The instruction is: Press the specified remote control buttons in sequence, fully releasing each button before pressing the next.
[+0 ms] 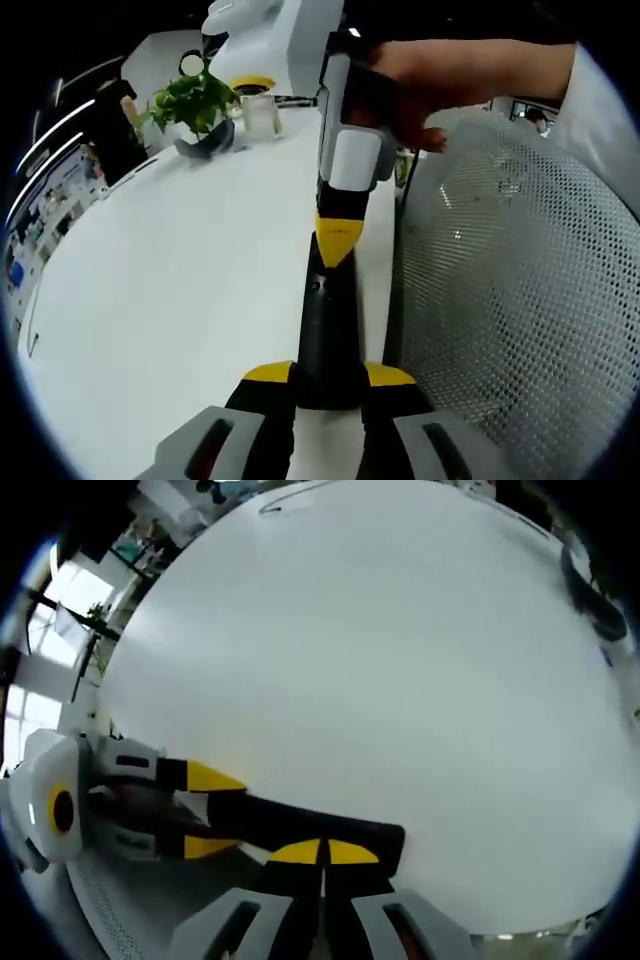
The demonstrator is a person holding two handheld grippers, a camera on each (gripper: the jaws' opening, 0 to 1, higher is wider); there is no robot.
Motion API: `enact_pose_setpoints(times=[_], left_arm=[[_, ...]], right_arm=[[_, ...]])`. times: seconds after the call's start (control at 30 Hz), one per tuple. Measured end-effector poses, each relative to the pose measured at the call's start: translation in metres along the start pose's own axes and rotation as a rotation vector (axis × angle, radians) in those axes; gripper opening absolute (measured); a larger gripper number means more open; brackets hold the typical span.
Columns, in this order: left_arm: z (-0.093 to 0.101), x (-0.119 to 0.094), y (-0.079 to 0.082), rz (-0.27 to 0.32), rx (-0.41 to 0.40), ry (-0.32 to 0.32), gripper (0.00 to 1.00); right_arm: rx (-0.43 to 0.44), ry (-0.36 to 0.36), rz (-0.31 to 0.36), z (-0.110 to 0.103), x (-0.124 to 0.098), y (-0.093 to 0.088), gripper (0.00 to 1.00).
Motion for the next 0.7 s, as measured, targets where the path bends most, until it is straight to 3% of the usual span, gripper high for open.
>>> enact_pose_setpoints(times=[0.13,0.3,0.5,0.7], left_arm=[[0.001,0.0,0.0,0.003,-0.006,0.003,0.23],[0.001,0.0,0.001,0.01,0.008,-0.002,0.24],[0.001,0.0,0.001,0.01,0.008,-0.004,0.24],[0.001,0.0,0.001,0.009,0.006,-0.004,0.24]], right_arm=[[-0.029,-0.015,-0.001,-0.003,0.0,0.001,0.0],[-0.004,0.041,-0.031,-0.011,0.001,0.008,0.0],[-0.003,0.022,-0.11,-0.009,0.003,0.014,0.0],[0.012,0.043,-0.142,-0.013,0.009,0.018,0.0]])
Point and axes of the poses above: the point that each gripper's makers call its tool centre point, and the gripper's own axes: x roughly forward along the fingers, z roughly to its right, y roughly out of its top, the point moved 2 cm from there along -x, roughly backward along the fingers, and after that the axes turned 13 degrees about y, right-handed, at the moved point
